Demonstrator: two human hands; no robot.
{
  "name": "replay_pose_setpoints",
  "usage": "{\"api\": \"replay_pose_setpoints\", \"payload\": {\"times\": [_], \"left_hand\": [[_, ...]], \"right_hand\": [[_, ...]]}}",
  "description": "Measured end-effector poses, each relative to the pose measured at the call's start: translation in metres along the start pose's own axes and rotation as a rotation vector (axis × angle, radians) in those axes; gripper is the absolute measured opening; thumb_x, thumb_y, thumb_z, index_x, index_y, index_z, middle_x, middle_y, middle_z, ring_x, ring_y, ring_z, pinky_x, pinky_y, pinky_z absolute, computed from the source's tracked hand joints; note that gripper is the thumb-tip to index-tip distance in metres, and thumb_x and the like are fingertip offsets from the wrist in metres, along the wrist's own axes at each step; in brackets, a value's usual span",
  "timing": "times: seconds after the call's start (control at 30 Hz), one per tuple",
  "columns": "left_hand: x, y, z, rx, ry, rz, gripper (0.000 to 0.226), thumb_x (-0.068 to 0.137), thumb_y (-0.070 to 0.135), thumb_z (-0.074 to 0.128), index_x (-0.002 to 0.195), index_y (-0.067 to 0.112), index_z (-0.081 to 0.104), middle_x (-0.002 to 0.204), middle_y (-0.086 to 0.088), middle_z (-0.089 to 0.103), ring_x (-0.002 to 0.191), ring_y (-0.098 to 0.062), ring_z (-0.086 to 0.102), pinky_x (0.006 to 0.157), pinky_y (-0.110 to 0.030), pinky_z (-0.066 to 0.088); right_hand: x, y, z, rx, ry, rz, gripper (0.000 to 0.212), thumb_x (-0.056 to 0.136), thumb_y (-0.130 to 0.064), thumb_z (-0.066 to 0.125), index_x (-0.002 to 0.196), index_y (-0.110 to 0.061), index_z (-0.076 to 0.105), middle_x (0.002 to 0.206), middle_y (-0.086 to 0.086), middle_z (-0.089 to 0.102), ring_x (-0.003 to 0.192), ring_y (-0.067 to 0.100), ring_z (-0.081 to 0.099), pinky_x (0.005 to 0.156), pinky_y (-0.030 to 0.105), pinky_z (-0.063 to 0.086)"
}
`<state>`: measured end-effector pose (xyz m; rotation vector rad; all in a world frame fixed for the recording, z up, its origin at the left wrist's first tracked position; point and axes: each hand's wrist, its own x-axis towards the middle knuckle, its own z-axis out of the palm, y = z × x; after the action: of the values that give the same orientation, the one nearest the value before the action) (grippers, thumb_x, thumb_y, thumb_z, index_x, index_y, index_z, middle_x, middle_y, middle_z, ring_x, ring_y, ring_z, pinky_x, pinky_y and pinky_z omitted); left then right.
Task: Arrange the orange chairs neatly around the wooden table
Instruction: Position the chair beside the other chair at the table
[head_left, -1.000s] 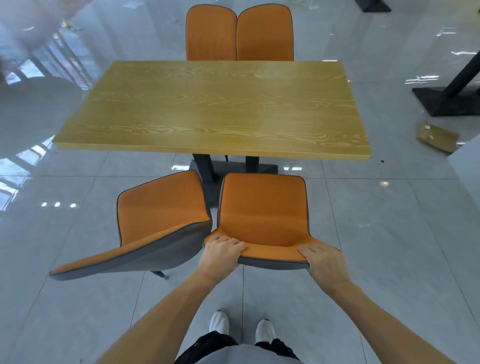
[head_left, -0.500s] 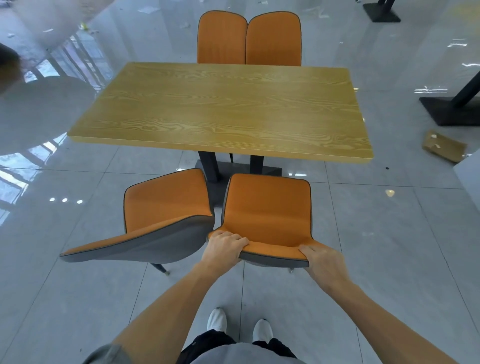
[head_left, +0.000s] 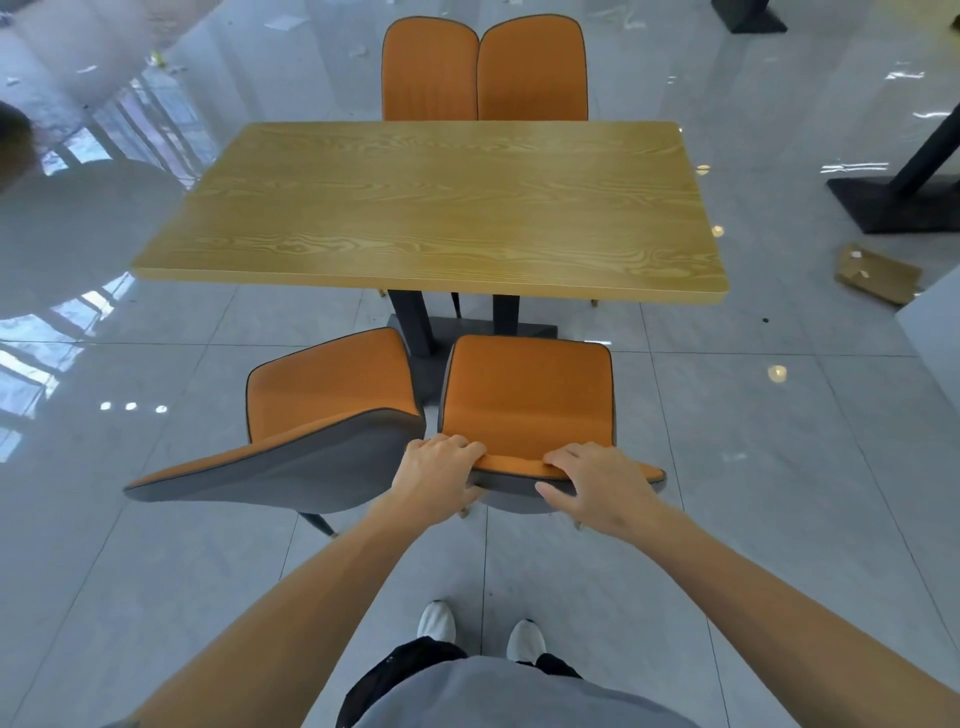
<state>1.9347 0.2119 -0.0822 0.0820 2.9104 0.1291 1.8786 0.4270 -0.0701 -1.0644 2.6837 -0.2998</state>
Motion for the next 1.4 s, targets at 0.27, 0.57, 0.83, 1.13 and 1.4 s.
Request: {"api": "replay_pose_setpoints", "payload": {"times": [0.27,0.57,0.83,1.13,1.4], "left_hand": [[-0.037,-0.018,-0.025,-0.101,0.221,-0.154,0.019,0.093,0.026,0.052,0.105,0.017,0.063,0.097,0.0,0.068,0.091,-0.022,0.06,0.077,-0.035,0.049],[-0.09,-0.1,-0.04,-0.124,0.254,-0.39,0.051,0.091,0.033,0.056,0.137,0.021,0.037,0.137,0.0,0.051,0.127,-0.022,0.042,0.101,-0.038,0.038],[-0.117,-0.207,-0.015,-0.09,0.116,-0.431,0.07,0.081,0.037,0.066,0.14,0.025,0.03,0.139,0.001,0.045,0.13,-0.024,0.037,0.103,-0.043,0.035],[-0.127,-0.285,0.016,0.006,0.054,-0.318,0.039,0.043,0.023,0.09,0.073,0.023,0.065,0.053,0.006,0.061,0.042,-0.017,0.058,0.038,-0.022,0.035],[-0.134,-0.318,0.026,0.02,0.046,-0.17,0.035,0.043,0.018,0.087,0.069,0.024,0.065,0.048,0.006,0.057,0.036,-0.016,0.052,0.034,-0.02,0.028]], "right_hand": [[0.047,-0.07,-0.011,-0.067,0.137,-0.206,0.027,0.096,-0.031,0.042,0.104,-0.017,0.064,0.1,0.002,0.069,0.089,0.02,0.06,0.08,0.033,0.048],[0.115,-0.167,0.005,-0.087,0.075,-0.377,0.044,0.09,-0.036,0.055,0.129,-0.016,0.053,0.13,0.006,0.058,0.121,0.025,0.048,0.101,0.039,0.039],[0.179,-0.213,0.03,-0.257,-0.128,-0.318,0.074,0.085,-0.047,0.06,0.145,-0.022,0.025,0.15,0.006,0.033,0.139,0.026,0.025,0.115,0.044,0.021],[0.209,-0.235,0.068,-0.145,-0.085,-0.13,0.025,0.072,-0.028,0.073,0.092,-0.016,0.066,0.087,0.006,0.071,0.079,0.029,0.067,0.063,0.034,0.053],[0.203,-0.257,0.085,-0.173,-0.106,-0.039,0.024,0.049,-0.009,0.082,0.064,-0.015,0.064,0.056,0.005,0.065,0.05,0.025,0.06,0.045,0.033,0.052]]}}
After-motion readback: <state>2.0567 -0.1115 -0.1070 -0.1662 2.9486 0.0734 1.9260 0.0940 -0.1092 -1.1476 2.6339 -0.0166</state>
